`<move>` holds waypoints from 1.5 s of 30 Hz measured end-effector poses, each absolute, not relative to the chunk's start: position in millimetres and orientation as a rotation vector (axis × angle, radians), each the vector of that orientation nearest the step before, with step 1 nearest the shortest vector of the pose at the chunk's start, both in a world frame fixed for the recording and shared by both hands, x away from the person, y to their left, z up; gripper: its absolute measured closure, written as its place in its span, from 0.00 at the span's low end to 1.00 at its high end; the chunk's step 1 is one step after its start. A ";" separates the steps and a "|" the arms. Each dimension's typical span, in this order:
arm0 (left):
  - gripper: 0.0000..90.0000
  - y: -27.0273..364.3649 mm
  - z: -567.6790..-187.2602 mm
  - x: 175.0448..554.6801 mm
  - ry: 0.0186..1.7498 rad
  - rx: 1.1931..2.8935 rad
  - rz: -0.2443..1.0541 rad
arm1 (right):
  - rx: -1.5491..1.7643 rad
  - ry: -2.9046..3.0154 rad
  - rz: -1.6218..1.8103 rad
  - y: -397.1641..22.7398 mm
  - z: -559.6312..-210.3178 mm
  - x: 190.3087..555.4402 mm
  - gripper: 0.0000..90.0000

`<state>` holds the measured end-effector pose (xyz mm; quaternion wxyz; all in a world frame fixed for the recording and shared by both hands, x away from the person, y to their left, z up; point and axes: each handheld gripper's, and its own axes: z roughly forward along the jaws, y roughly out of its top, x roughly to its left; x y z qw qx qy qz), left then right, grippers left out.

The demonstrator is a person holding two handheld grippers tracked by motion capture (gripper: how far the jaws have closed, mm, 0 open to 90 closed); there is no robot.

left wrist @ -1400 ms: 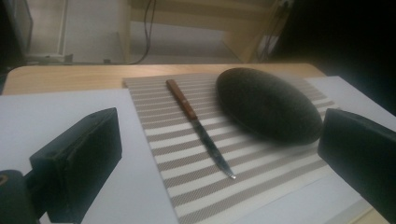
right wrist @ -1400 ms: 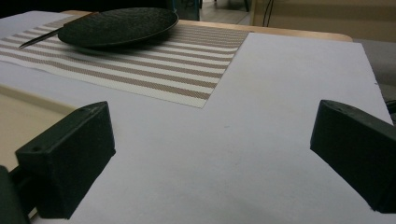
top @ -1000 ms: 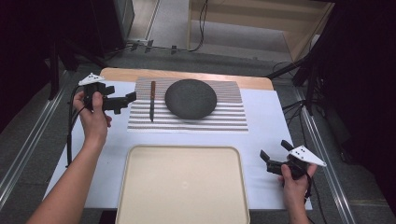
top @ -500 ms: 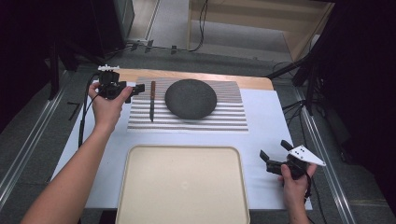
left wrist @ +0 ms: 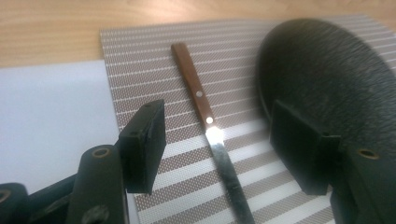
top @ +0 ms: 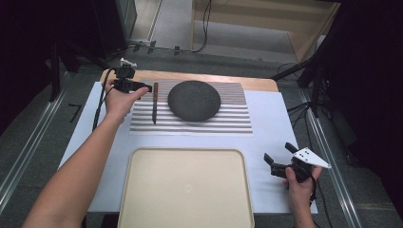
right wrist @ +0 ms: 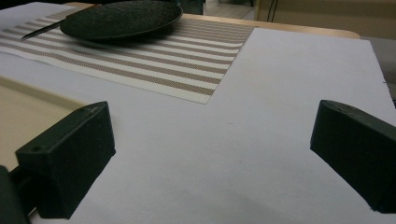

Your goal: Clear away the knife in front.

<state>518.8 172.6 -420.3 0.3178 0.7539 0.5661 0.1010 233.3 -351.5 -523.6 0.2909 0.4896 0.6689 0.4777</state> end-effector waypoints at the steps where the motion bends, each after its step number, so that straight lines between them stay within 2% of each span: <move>1: 0.42 170.5 -421.3 522.0 1.497 2.006 0.261 | 1.306 1.785 1.274 -351.5 -523.6 233.3 0.00; 7: 0.48 158.1 -428.2 535.6 1.502 2.091 0.234 | 1.299 1.793 1.269 -351.2 -523.6 234.1 0.00; 10: 0.59 149.5 -436.9 544.5 1.510 2.119 0.198 | 1.297 1.794 1.279 -351.6 -523.6 233.9 0.00; 14: 0.64 143.7 -447.9 550.3 1.541 2.134 0.175 | 1.294 1.792 1.291 -352.0 -523.6 233.3 0.00; 25: 0.70 135.6 -468.0 557.7 1.596 2.167 0.223 | 1.291 1.796 1.297 -352.4 -523.8 234.1 0.00; 29: 0.74 133.2 -472.9 558.8 1.608 2.168 0.229 | 1.293 1.797 1.297 -352.4 -523.7 234.2 0.00; 35: 0.84 128.4 -476.1 557.3 1.589 2.197 0.303 | 1.291 1.801 1.291 -352.2 -523.7 234.7 0.00; 45: 0.84 128.8 -477.4 556.2 1.539 2.231 0.322 | 1.293 1.802 1.282 -351.4 -523.8 235.1 0.00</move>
